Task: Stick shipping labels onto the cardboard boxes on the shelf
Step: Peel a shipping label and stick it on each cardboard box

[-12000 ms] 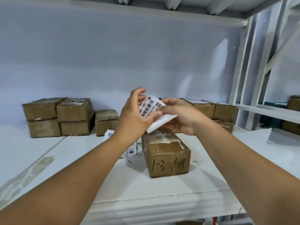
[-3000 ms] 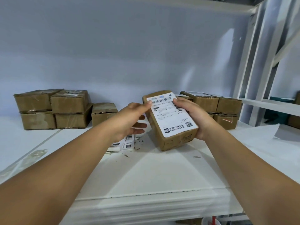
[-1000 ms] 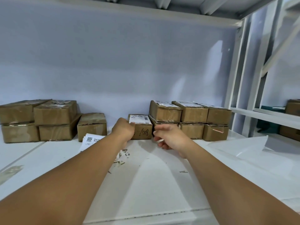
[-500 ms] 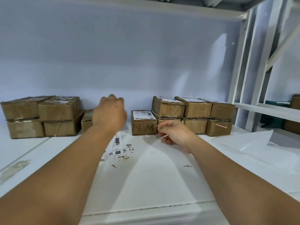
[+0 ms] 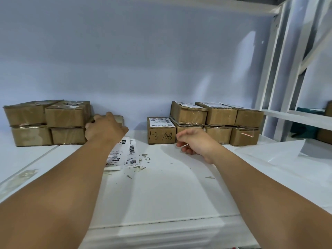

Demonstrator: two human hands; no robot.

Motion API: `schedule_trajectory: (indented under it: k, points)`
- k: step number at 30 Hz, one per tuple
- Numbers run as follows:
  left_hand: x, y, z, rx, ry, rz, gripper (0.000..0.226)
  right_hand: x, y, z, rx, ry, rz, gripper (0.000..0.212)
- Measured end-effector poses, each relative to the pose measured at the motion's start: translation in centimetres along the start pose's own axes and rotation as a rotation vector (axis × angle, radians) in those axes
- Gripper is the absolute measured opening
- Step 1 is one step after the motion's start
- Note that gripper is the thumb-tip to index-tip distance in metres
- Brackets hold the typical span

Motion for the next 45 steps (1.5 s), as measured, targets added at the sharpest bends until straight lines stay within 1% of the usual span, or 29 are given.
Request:
schedule_trajectory:
  k: [2,4,7,9,12,13,16,18,20,22,24,25,27,28,29,30,32,34,35,37,38,39,40,41,43,45]
  points:
    - [0.8,0.5,-0.2,-0.021,0.040,-0.034,0.058,0.0,0.0,0.0,-0.001,-0.001,-0.001,0.008]
    - [2.3,1.7,-0.5,-0.075,0.128,-0.044,0.061,0.0,0.0,0.0,-0.002,-0.004,-0.006,0.008]
    - [5.1,5.0,-2.0,-0.233,0.322,-0.088,0.060,0.2,-0.4,-0.2,0.010,0.007,0.008,0.012]
    - [6.4,7.4,-3.9,-0.357,0.419,-0.121,0.059,0.5,-1.0,-0.4,0.050,0.029,0.034,0.013]
    - [6.7,10.3,-6.4,-0.490,0.458,-0.139,0.061,1.1,-2.3,-0.6,0.140,0.060,0.225,0.007]
    - [6.8,11.1,-7.2,-0.541,0.479,-0.138,0.059,1.5,-2.6,-0.7,0.156,0.073,0.309,0.011]
    - [6.9,13.1,-9.4,-0.701,0.522,-0.213,0.056,2.7,-3.3,-0.9,0.192,0.101,0.585,0.041]
    - [6.3,14.0,-10.5,-0.756,0.465,-0.317,0.058,3.5,-3.3,-0.8,0.220,0.111,0.730,0.059]
    - [5.6,14.6,-11.6,-0.745,0.387,-0.392,0.064,3.9,-3.5,-0.6,0.250,0.087,0.810,0.075]
    - [5.0,15.3,-12.3,-0.727,0.325,-0.406,0.069,4.1,-3.7,-0.4,0.302,0.059,0.906,0.088]
    - [4.6,15.7,-12.7,-0.744,0.286,-0.393,0.070,4.8,-3.4,-0.2,0.327,0.077,1.010,0.089]
    - [4.4,15.8,-12.9,-0.776,0.263,-0.400,0.068,5.1,-3.0,0.0,0.302,0.098,1.033,0.088]
    - [4.4,15.9,-12.7,-0.845,0.164,-0.525,0.061,5.1,-2.3,0.2,0.233,0.077,1.027,0.094]
    - [4.2,15.7,-12.1,-0.846,0.093,-0.650,0.059,4.9,-2.3,0.2,0.219,0.040,1.016,0.094]
    - [3.9,15.2,-11.2,-0.815,0.030,-0.788,0.056,4.7,-2.5,0.1,0.215,0.012,1.005,0.088]
    - [3.5,14.6,-10.1,-0.744,-0.022,-0.917,0.051,4.5,-2.6,0.0,0.216,0.004,0.987,0.081]
    - [2.1,13.1,-7.8,-0.502,-0.136,-1.112,0.036,4.1,-2.7,-0.1,0.217,0.002,0.916,0.069]
    - [0.6,11.9,-6.4,-0.282,-0.258,-1.232,0.026,3.4,-3.2,-0.5,0.219,-0.056,0.850,0.063]
    - [0.1,11.4,-6.1,-0.215,-0.301,-1.262,0.028,2.8,-3.4,-0.9,0.212,-0.113,0.802,0.058]
    - [0.0,10.8,-5.9,-0.146,-0.350,-1.303,0.032,1.7,-3.7,-1.5,0.183,-0.213,0.688,0.045]
    - [0.0,10.6,-5.7,-0.129,-0.359,-1.313,0.031,1.2,-3.6,-1.6,0.165,-0.246,0.646,0.043]
    - [0.0,10.4,-5.5,-0.117,-0.369,-1.317,0.028,0.8,-3.4,-1.7,0.142,-0.269,0.611,0.048]
    - [0.0,10.2,-5.4,-0.110,-0.382,-1.309,0.022,0.5,-3.0,-1.5,0.105,-0.272,0.577,0.056]
    - [-0.1,10.1,-5.3,-0.107,-0.403,-1.291,0.017,0.3,-2.6,-1.3,0.066,-0.263,0.529,0.060]
    - [-0.7,10.1,-5.6,-0.114,-0.480,-1.202,0.010,0.3,-2.1,-1.2,0.015,-0.217,0.409,0.049]
    - [-1.3,10.2,-6.1,-0.129,-0.556,-1.083,0.009,0.5,-1.3,-1.2,-0.044,-0.182,0.332,0.041]
Point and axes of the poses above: each hand's wrist, its own z-axis towards the middle knuckle, its own x-axis out of the back of the hand, y = z × x, the point moved 8 cm from there along z, towards the middle knuckle, and after that the axes turned 14 degrees about -z, right-handed, at the moved point
